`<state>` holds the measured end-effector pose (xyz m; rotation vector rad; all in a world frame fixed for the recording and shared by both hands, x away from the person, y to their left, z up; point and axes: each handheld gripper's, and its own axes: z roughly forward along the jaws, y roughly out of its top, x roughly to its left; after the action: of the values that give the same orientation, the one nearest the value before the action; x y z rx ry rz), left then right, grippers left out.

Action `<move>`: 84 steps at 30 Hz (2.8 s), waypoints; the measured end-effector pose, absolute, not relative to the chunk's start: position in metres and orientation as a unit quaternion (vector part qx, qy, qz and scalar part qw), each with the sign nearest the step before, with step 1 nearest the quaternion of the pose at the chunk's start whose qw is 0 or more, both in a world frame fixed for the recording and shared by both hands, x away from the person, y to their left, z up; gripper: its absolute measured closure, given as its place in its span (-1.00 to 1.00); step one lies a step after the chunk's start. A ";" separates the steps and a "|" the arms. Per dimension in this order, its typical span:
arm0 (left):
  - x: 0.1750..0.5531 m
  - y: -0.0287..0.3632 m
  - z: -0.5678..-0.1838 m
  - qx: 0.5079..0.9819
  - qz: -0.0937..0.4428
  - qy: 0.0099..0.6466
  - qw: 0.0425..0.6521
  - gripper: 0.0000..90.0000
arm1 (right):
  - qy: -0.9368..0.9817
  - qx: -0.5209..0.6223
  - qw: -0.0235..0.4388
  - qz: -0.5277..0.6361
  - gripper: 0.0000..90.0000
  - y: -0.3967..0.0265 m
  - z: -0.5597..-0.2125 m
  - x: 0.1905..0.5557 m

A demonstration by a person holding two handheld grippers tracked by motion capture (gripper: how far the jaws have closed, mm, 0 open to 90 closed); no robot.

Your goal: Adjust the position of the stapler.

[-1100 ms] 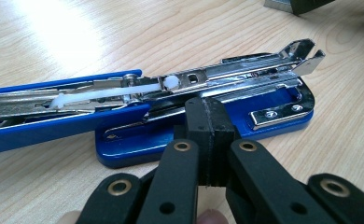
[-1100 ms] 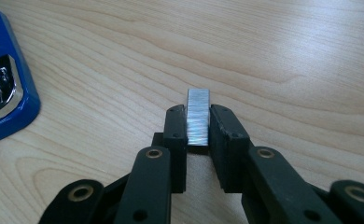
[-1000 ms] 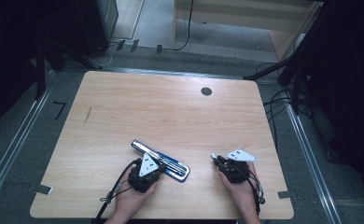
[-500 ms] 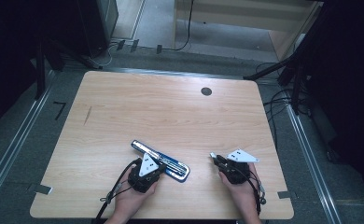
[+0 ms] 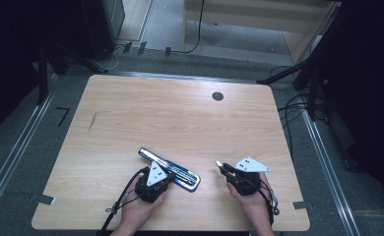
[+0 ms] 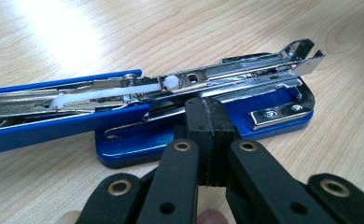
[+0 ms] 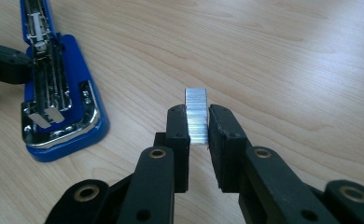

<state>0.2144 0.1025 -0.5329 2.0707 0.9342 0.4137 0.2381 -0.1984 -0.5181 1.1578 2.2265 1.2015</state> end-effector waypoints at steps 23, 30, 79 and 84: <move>0.214 0.102 -0.533 0.821 0.164 0.369 0.405 1.00 | 0.812 0.359 0.165 0.430 0.77 -0.170 -0.505 0.234; 0.214 0.102 -0.533 0.820 0.164 0.369 0.405 1.00 | 0.816 0.350 0.159 0.431 0.77 -0.161 -0.503 0.233; 0.214 0.102 -0.533 0.819 0.164 0.371 0.406 1.00 | 0.849 0.289 0.120 0.426 0.77 -0.111 -0.504 0.233; 0.214 0.102 -0.533 0.819 0.164 0.371 0.406 1.00 | 0.853 0.283 0.119 0.422 0.77 -0.108 -0.505 0.234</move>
<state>0.2143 0.1021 -0.5331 2.0656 0.9356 0.4131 0.2337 -0.1080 -0.5052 0.8263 2.4950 1.2345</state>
